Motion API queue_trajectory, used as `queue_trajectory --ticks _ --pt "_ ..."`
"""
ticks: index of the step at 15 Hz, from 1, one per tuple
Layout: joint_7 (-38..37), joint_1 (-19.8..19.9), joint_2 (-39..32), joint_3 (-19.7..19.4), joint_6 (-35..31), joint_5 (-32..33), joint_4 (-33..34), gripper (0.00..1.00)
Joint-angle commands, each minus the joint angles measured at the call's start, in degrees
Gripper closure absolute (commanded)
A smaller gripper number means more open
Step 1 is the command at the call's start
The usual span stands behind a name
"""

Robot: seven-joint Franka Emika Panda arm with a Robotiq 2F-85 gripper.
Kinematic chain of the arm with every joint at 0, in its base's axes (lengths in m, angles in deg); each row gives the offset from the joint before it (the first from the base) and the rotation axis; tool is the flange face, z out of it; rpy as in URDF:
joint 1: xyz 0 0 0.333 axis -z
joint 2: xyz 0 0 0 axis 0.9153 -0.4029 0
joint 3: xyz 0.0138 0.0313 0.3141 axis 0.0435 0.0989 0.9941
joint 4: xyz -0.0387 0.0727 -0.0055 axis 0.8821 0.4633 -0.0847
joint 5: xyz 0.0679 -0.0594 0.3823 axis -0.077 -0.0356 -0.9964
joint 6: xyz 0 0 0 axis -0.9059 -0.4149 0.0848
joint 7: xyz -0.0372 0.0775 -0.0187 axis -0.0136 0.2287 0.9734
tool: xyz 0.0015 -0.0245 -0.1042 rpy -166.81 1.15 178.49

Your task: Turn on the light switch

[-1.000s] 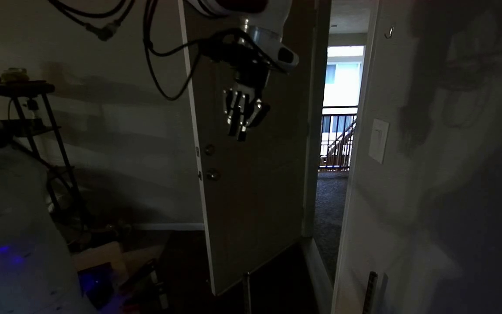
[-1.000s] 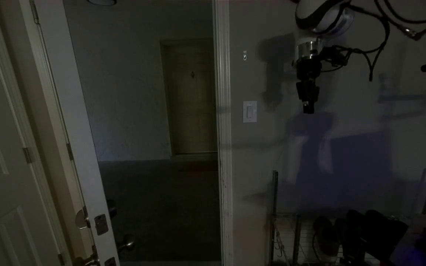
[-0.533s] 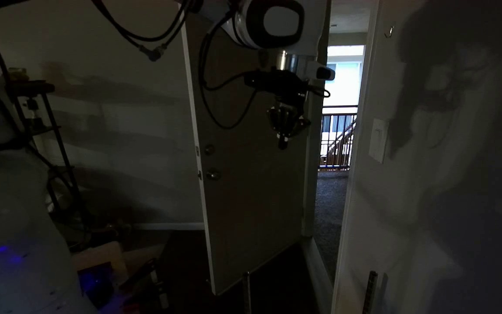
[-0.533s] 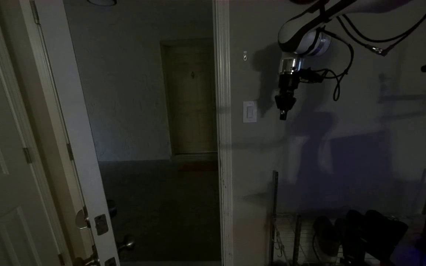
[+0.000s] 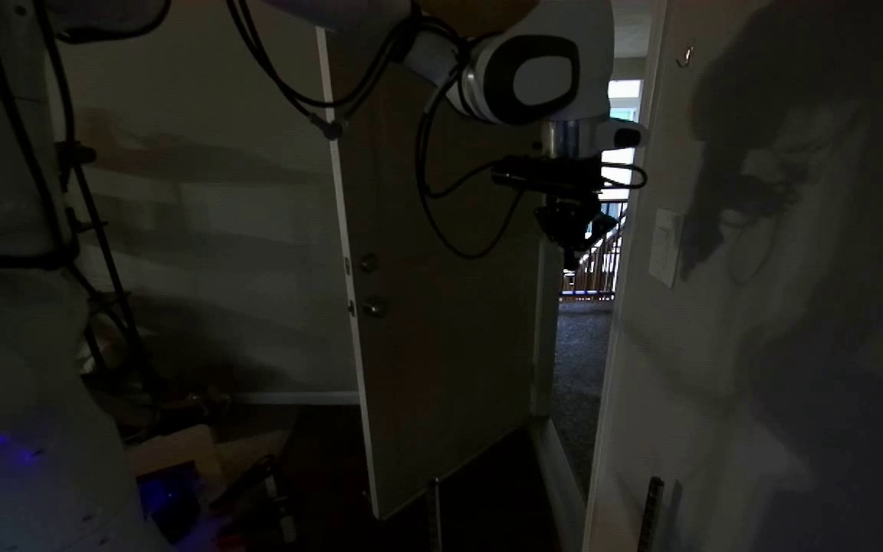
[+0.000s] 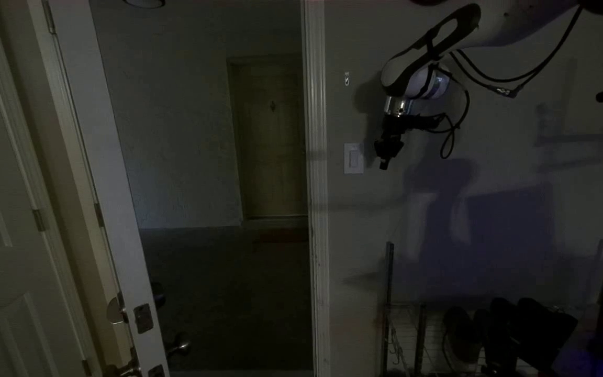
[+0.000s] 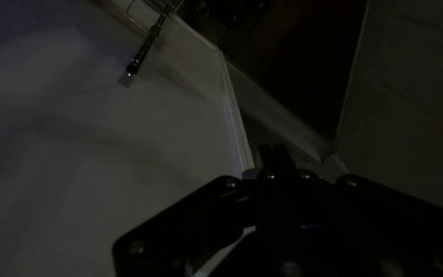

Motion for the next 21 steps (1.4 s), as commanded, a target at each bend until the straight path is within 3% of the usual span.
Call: queue_trajectory --ticks 1,5,11,21 --pt "0.87 2.25 -2.9 1.75 -7.1 0.8 1.68 0.95" --pt "0.51 2.98 -4.58 2.64 -13.69 2.08 1.35 0.94" --pt "-1.89 2.11 -6.73 2.29 -23.33 10.48 0.5 0.94" --pt "-8.97 0.11 -9.04 0.08 -33.21 25.39 0.81 0.95"
